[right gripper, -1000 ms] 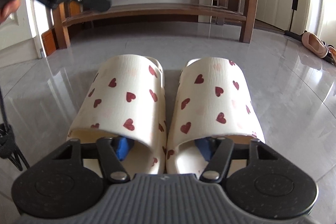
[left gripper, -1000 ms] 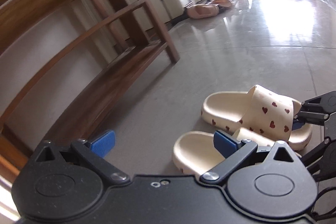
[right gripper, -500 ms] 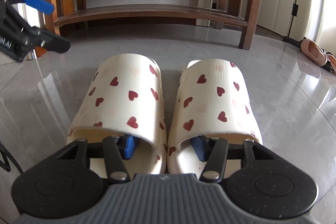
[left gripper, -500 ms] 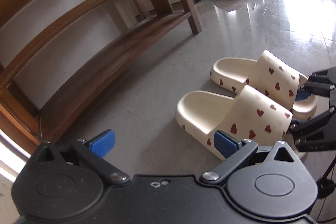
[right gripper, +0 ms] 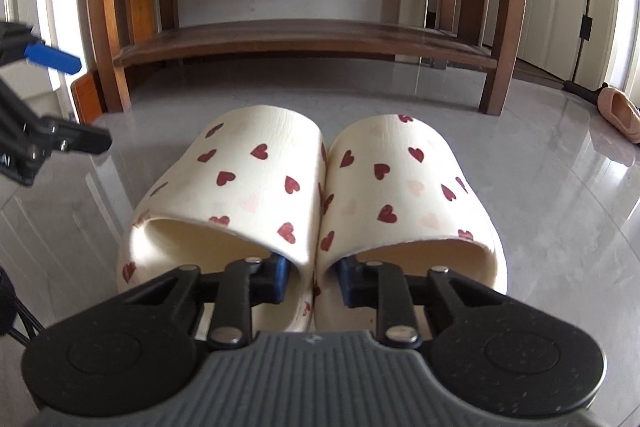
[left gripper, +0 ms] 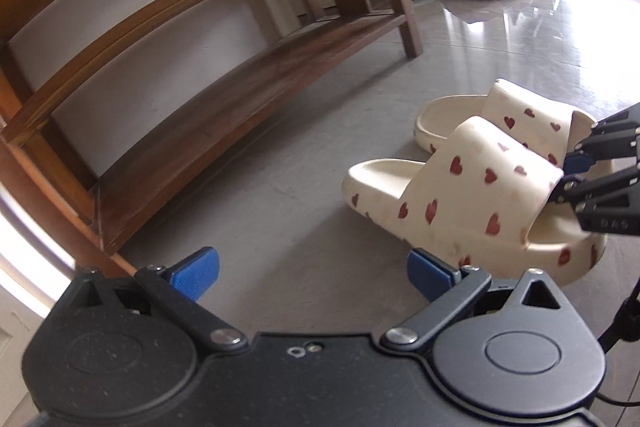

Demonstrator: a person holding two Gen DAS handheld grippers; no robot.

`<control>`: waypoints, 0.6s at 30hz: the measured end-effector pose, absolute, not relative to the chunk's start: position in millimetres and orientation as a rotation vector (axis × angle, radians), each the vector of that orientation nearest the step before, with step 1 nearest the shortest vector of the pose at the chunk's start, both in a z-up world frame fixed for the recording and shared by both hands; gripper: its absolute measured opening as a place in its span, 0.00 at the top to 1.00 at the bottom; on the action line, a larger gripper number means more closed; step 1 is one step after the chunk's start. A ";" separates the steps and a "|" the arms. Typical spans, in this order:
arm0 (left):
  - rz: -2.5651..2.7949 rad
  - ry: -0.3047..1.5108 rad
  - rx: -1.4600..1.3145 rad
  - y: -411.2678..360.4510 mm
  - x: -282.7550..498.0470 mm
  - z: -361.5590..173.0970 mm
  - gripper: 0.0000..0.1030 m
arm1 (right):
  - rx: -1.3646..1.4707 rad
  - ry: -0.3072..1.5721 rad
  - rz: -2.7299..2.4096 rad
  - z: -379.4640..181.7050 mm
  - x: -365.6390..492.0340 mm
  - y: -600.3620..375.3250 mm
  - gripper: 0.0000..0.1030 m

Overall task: Organize scattered shoes
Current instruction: 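Carry the white slides with the right tool to the rack's second shelf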

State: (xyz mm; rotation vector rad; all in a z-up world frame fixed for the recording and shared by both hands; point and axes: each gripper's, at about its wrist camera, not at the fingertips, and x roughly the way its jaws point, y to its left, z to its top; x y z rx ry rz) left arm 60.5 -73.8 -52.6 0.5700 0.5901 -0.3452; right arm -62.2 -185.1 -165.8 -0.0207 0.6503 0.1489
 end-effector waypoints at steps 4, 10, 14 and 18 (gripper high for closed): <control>-0.325 0.583 0.559 -70.1 63.1 -48.6 0.02 | 0.004 0.632 0.146 -155.2 -54.9 -190.3 0.76; -0.310 0.548 0.545 -71.9 61.5 -39.2 0.02 | 0.036 0.625 0.143 -143.4 -46.3 -194.7 0.76; -0.304 0.524 0.529 -72.5 61.2 -32.3 0.02 | 0.055 0.615 0.136 -133.5 -38.6 -200.9 0.76; -0.295 0.500 0.520 -73.3 62.2 -25.9 0.02 | 0.075 0.588 0.114 -125.7 -37.8 -208.2 0.76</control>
